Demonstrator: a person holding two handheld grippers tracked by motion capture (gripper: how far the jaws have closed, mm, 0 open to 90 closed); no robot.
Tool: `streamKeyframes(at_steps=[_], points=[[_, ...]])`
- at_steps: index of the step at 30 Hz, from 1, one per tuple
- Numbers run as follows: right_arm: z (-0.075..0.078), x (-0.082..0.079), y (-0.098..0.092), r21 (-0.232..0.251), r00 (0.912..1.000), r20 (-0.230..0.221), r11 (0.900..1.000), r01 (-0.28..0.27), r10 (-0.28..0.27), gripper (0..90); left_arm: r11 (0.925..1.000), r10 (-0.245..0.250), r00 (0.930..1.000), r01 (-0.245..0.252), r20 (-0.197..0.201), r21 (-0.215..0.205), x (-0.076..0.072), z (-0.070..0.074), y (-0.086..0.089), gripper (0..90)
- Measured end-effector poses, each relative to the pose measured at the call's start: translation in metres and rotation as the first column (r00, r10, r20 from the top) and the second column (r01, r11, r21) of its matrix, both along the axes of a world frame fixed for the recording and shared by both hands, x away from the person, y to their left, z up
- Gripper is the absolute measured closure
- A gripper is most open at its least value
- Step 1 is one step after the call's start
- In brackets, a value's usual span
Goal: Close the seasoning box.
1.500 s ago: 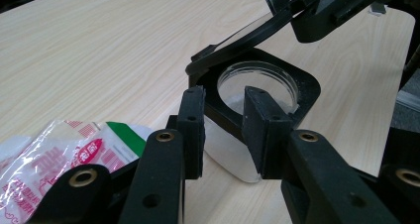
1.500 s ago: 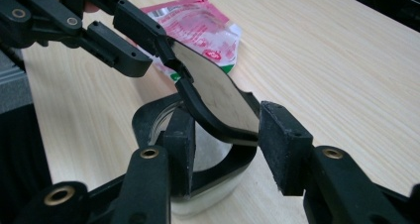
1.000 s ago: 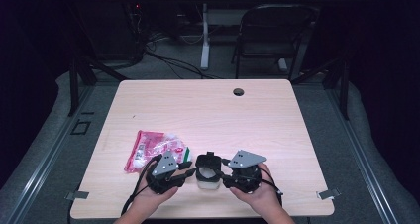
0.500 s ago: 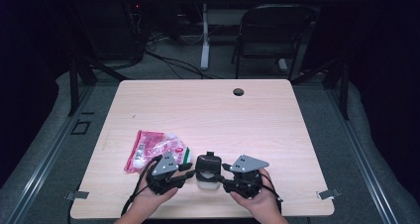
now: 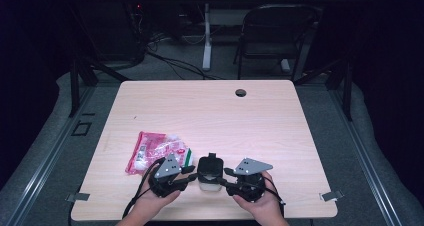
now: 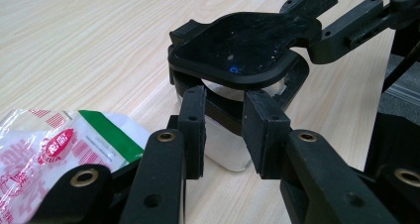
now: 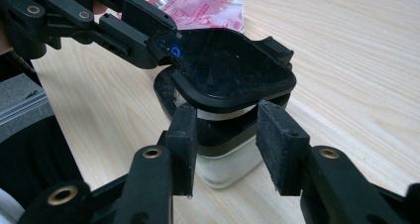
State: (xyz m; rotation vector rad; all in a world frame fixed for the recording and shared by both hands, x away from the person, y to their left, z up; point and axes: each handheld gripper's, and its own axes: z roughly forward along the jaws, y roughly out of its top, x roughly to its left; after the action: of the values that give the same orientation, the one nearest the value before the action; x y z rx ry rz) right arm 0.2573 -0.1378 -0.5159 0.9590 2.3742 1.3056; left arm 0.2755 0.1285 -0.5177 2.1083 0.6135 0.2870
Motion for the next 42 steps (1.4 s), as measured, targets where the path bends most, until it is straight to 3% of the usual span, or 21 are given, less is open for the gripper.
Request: streamKeyframes(at_steps=[35, 42], points=[[-0.0088, -0.0005, 0.0003, 0.010, 0.9986, -0.039, 0.999, -0.036, 0.036, 56.2, 0.9997, -0.001, 0.9998, 0.002, -0.020, 0.023, 0.0030, -0.0066, 0.0013, 69.1], [-0.0087, 0.0003, -0.0016, 0.015, 0.9989, -0.036, 0.999, -0.030, 0.030, 49.7, 0.9992, 0.011, 0.9993, -0.010, -0.034, 0.040, 0.0054, -0.0089, 0.0029, 66.0]])
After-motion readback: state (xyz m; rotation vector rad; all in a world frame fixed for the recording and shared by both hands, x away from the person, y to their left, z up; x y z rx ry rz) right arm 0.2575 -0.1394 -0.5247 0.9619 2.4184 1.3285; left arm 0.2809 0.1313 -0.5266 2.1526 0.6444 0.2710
